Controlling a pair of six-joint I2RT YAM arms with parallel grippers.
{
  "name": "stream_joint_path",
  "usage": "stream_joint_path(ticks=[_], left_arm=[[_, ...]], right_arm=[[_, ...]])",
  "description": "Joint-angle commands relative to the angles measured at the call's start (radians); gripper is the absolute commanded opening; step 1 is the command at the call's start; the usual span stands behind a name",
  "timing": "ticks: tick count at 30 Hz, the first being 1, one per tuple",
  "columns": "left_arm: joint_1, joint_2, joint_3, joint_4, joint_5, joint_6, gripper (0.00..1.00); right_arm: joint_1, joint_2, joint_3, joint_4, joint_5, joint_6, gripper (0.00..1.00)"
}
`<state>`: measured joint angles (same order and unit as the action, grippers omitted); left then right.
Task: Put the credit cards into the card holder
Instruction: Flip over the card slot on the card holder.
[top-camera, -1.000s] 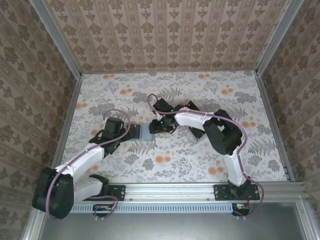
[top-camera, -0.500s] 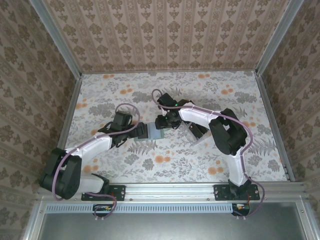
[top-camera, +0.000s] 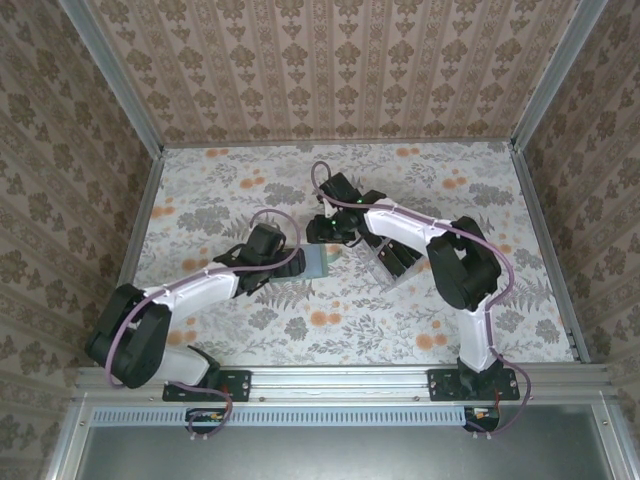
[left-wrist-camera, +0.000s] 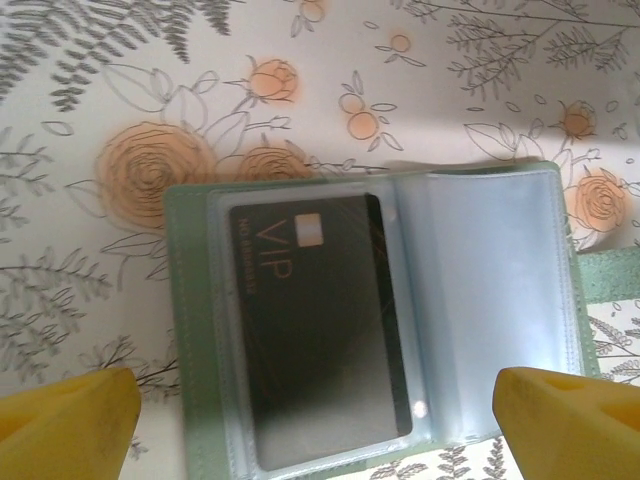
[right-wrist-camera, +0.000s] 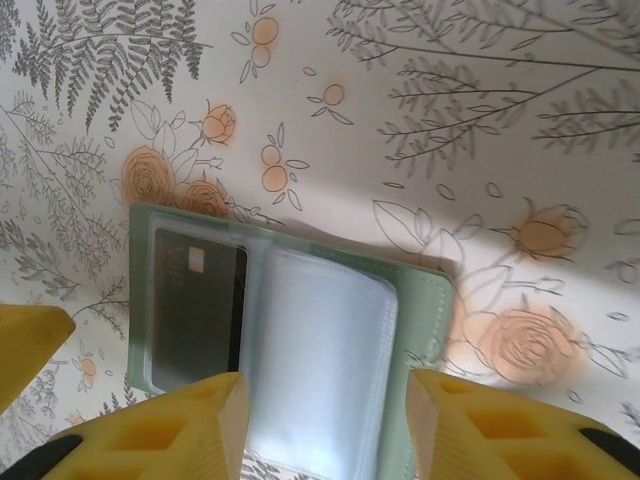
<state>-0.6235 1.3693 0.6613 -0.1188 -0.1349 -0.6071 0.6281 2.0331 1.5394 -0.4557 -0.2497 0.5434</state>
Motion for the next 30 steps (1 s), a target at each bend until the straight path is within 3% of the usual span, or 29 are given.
stream_joint_path(ticks=[1,30], left_arm=[[-0.005,-0.036,-0.029,-0.01,-0.074,-0.035,1.0],[-0.002,-0.029,-0.085,0.064,-0.042,-0.024,1.0]], right_arm=[[0.002,0.034,0.029,0.013,-0.058,0.016,0.46],[0.055,0.173,0.029,0.072,-0.135,0.055,0.43]])
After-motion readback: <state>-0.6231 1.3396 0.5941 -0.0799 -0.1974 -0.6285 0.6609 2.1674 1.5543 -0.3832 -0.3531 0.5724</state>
